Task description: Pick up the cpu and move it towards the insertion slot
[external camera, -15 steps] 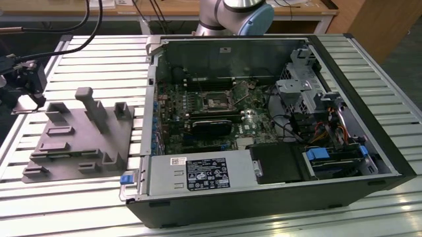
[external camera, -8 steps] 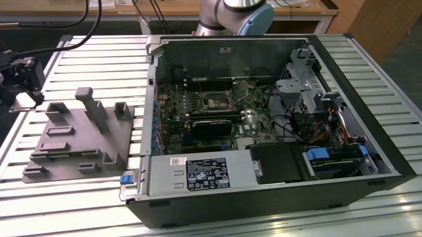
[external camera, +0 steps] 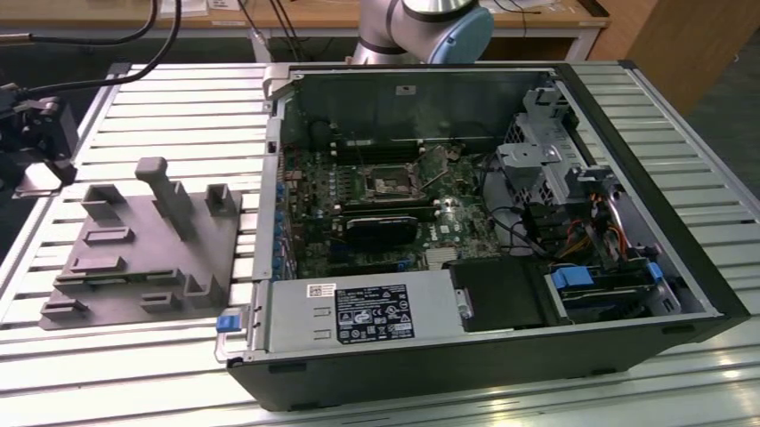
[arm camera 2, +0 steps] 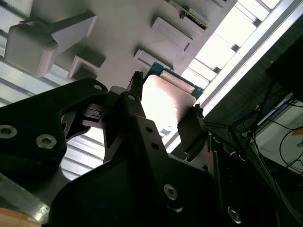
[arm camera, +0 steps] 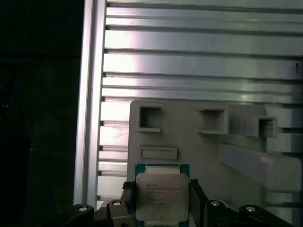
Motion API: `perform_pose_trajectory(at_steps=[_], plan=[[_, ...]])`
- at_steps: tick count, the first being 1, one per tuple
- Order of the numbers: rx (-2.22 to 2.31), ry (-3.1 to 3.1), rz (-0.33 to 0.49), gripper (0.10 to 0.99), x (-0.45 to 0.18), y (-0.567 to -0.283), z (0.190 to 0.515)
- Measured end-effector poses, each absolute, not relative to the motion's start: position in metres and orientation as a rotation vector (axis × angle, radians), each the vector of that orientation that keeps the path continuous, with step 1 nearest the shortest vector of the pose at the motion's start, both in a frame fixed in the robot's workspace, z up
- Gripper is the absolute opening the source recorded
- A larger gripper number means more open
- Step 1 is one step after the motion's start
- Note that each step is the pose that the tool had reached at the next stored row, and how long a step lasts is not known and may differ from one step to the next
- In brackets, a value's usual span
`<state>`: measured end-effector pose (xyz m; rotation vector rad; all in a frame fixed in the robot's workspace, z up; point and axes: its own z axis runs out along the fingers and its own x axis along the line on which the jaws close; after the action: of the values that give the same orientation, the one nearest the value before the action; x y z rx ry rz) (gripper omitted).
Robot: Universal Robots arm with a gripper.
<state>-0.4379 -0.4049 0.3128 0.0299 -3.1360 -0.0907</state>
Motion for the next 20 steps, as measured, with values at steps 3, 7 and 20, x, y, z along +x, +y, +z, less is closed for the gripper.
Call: perform_pose_trajectory(at_steps=[3,7,20], plan=[[0.03,-3.136,-0.091,0.545,-0.438,-0.405,0.315],[0.03,-3.136,-0.091,0.545,-0.438,-0.405,0.318],[0.03,-3.136,-0.091,0.545,-0.438,-0.404,0.327]])
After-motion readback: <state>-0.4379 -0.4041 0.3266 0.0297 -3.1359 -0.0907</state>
